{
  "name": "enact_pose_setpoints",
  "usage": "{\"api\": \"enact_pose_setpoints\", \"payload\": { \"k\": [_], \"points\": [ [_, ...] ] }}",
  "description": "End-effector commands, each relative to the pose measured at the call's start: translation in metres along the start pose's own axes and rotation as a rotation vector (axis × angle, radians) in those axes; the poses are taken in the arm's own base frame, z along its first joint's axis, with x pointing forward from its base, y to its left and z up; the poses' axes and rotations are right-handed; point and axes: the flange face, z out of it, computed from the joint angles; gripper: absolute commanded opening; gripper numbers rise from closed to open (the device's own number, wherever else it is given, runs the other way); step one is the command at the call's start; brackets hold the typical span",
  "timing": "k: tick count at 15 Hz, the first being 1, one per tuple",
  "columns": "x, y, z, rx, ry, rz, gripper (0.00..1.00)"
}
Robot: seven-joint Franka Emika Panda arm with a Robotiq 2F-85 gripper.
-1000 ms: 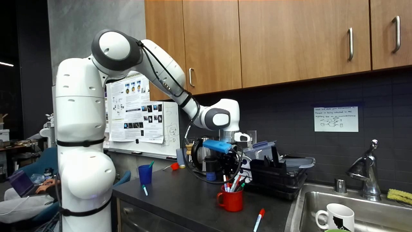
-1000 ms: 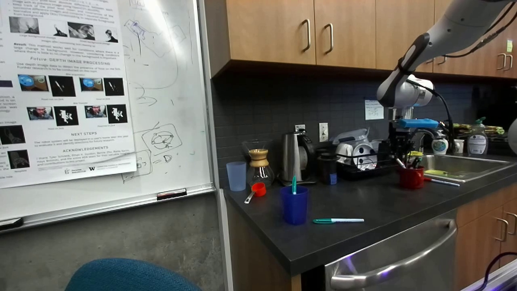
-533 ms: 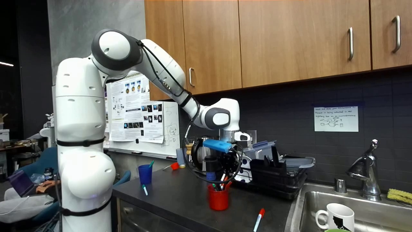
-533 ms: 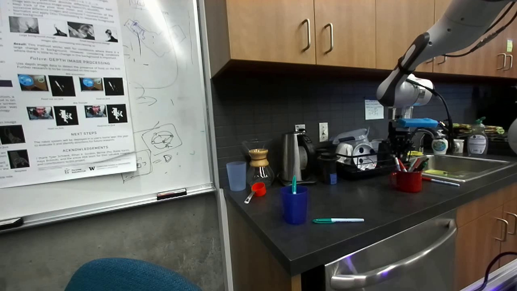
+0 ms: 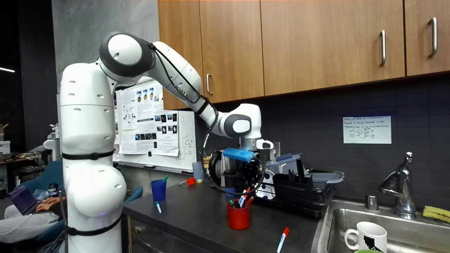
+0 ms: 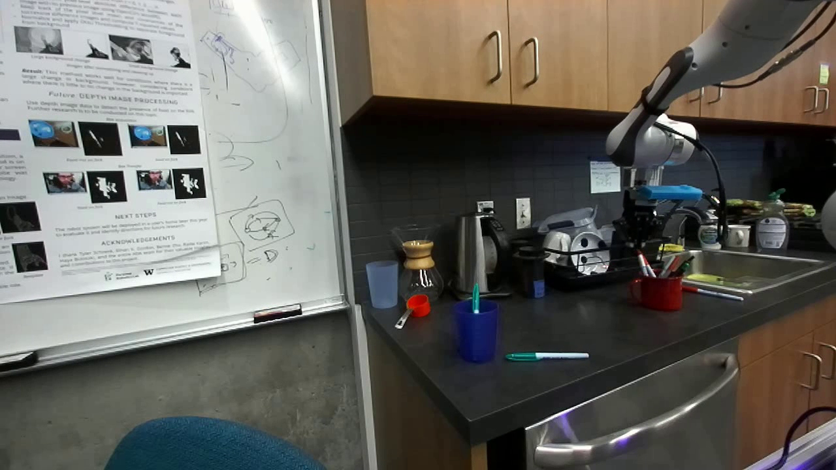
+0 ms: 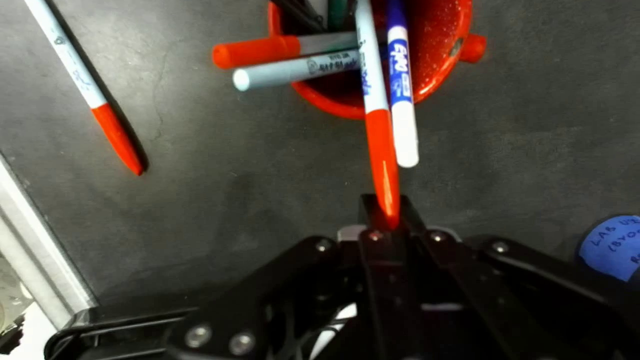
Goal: Remove the orange pen from the orange cup and put it on the counter
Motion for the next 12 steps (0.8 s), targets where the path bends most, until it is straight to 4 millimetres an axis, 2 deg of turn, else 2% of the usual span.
{"api": "enact_pose_setpoints", "payload": {
  "k": [1, 6, 10, 12],
  "points": [
    [0.001, -0.007, -0.030, 0.008, 0.054, -0.032, 0.02],
    [-0.003, -0.027, -0.084, 0.021, 0.120, -0.091, 0.02],
    [-0.023, -0.059, -0.130, 0.066, 0.105, -0.196, 0.02],
    [-0.035, -0.078, -0.144, 0.106, 0.080, -0.247, 0.02]
  ]
}}
